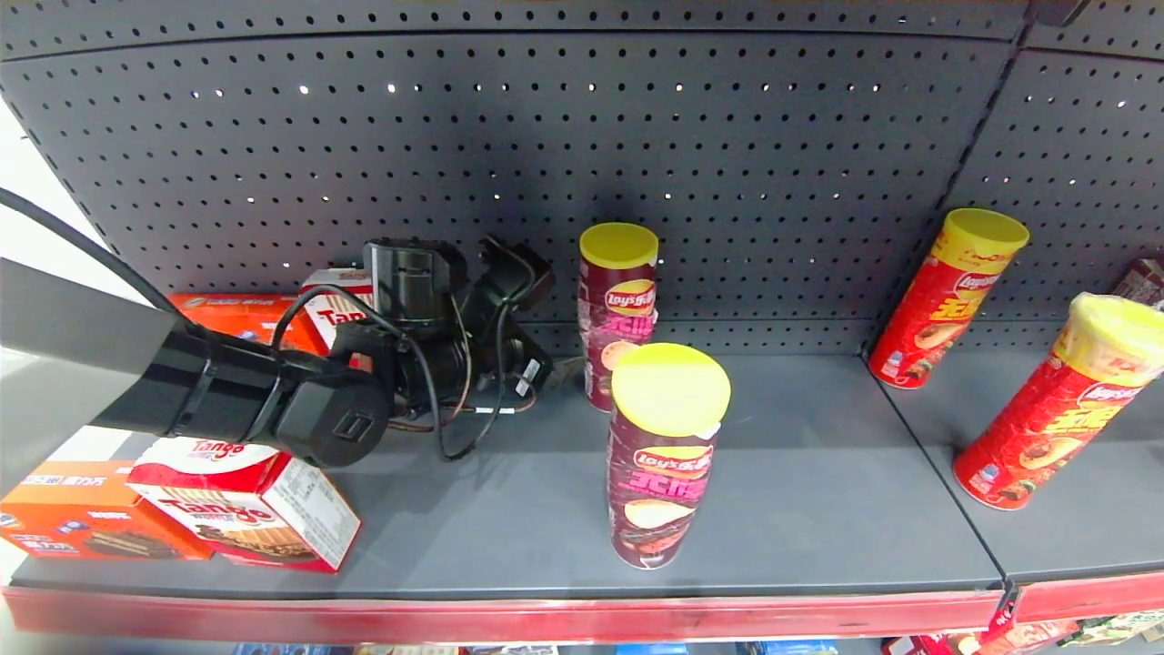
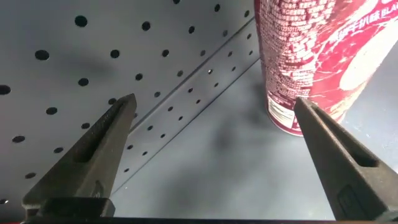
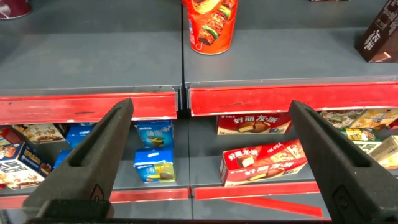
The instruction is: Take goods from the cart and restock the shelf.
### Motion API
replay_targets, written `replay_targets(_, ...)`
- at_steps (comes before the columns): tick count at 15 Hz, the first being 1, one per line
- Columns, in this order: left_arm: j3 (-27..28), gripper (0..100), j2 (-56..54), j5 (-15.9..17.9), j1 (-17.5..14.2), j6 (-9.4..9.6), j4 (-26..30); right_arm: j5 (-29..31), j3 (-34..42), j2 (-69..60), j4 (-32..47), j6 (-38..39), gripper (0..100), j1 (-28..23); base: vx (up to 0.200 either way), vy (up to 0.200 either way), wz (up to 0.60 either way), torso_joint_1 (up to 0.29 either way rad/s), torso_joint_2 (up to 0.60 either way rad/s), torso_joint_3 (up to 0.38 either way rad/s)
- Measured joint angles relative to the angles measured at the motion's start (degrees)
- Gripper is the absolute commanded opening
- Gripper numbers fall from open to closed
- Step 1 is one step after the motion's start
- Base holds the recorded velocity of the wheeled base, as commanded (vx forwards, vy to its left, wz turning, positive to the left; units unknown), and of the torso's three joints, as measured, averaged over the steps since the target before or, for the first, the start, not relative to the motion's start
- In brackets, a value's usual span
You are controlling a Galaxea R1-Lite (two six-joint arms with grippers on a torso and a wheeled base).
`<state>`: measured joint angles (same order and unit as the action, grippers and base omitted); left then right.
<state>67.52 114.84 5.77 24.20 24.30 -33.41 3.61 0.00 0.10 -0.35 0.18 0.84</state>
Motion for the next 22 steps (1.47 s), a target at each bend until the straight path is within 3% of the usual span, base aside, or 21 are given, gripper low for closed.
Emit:
replay_targets(7, 0.7, 100, 0.7, -0.4, 0.7, -0.22, 0.0, 0.0, 0.0, 0.0, 0.0, 0.0, 100, 0.0, 0.000, 0.000, 0.00, 0.000, 0.00, 0.000)
replay_targets(11, 0.1, 100, -1.8, -0.4, -0.5, -0.46, 0.3, 0.0, 0.0, 0.0, 0.0, 0.0, 100, 0.0, 0.000, 0.000, 0.00, 0.000, 0.00, 0.000)
replay_targets(15, -2.4, 100, -9.2, -1.7, -1.5, -3.04, -0.1, 0.0, 0.0, 0.0, 0.0, 0.0, 100, 0.0, 0.000, 0.000, 0.00, 0.000, 0.00, 0.000)
replay_targets(17, -4.5, 100, -14.8, -3.4, -1.5, -6.84, -0.5, 0.0, 0.0, 0.0, 0.0, 0.0, 100, 0.0, 0.000, 0.000, 0.00, 0.000, 0.00, 0.000)
replay_targets(19, -8.2, 100, -20.9, -4.2, -1.4, -9.58, -2.2, 0.0, 0.0, 0.0, 0.0, 0.0, 100, 0.0, 0.000, 0.000, 0.00, 0.000, 0.00, 0.000)
replay_targets(22, -16.9, 100, -33.1, -4.8, -1.5, -11.08, -3.8, 0.0, 0.0, 0.0, 0.0, 0.0, 100, 0.0, 0.000, 0.000, 0.00, 0.000, 0.00, 0.000)
